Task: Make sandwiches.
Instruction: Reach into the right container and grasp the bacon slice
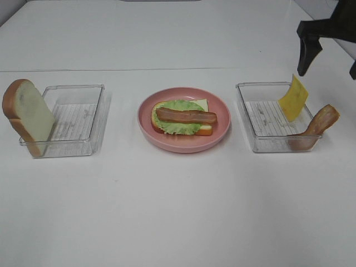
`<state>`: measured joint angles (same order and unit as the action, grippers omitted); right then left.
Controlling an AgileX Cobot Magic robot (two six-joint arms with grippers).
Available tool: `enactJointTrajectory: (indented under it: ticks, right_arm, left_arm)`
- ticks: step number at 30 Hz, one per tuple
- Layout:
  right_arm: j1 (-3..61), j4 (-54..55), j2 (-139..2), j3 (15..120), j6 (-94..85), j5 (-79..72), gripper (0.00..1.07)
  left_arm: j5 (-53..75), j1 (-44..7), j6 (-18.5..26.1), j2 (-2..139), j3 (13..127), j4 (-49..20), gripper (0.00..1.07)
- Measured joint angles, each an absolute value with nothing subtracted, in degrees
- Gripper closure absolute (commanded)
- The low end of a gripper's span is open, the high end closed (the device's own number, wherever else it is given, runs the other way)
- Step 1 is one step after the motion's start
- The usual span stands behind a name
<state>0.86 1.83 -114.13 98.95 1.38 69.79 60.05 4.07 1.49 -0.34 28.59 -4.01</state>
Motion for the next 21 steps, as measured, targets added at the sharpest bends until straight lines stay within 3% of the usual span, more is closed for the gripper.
enactJointTrajectory:
  ticks: [9, 21]
  right_arm:
    - [-0.74, 2.64, -114.08, 89.15, -0.63, 68.24, 0.16]
    - [-0.8, 2.52, -115.57, 87.61, -1.09, 60.39, 0.18]
  left_arm:
    - [60.05, 4.07, 1.49, -0.34, 28.59, -4.01, 0.06]
    - [60.05, 4.07, 1.49, -0.34, 28.59, -4.01, 0.06]
